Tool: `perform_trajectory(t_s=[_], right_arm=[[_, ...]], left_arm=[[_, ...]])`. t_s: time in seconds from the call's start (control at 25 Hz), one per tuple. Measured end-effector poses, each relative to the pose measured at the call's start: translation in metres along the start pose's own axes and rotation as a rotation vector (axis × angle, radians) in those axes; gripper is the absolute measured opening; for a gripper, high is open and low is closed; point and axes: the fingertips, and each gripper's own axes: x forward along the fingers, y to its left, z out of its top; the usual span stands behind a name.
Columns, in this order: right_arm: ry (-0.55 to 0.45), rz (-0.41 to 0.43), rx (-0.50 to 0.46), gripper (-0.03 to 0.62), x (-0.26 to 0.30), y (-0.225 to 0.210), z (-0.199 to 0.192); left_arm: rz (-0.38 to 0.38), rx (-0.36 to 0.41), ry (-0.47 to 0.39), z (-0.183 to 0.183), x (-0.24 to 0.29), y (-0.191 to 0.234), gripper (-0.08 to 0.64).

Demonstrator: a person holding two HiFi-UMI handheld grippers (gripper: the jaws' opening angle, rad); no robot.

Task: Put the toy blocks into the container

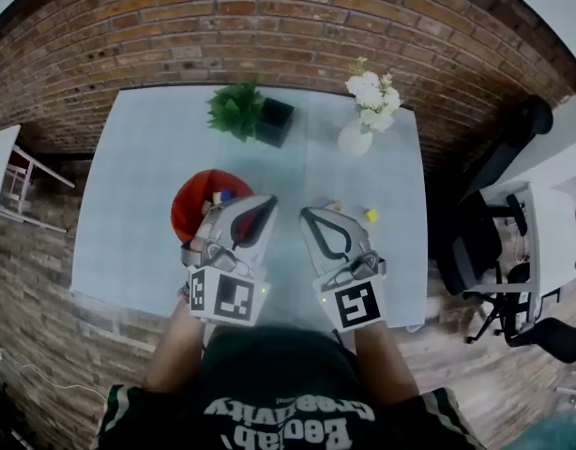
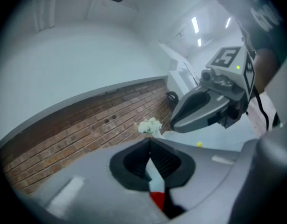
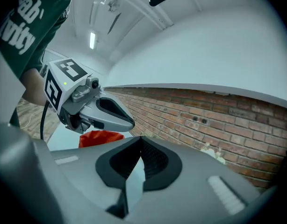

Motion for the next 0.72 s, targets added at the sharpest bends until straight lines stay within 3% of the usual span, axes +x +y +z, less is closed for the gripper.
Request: perform_trajectory(t_s=[0.2, 0.52, 0.64, 0.72], right_arm=[[0.028, -0.087, 0.020, 0.006, -0.039, -0.034, -0.017], [0.080, -0.137, 0.086, 0.018, -0.047, -0.058, -0.052], [0.142, -0.115, 0.165, 0.210, -0.031, -0.058, -0.089], [0.197, -0.086, 0.214, 0.288, -0.016, -0.055, -0.120]], left_arm=[[-0.072, 0.010, -0.044, 0.026, 0.035, -0.034, 0.005], [-0.116, -0.001, -0.053, 0.034, 0.062, -0.058, 0.005], [-0.123, -0.009, -0.038, 0.025, 0.069, -0.061, 0.005], [-0.127, -0.016, -0.021, 0.018, 0.073, -0.062, 0.005]])
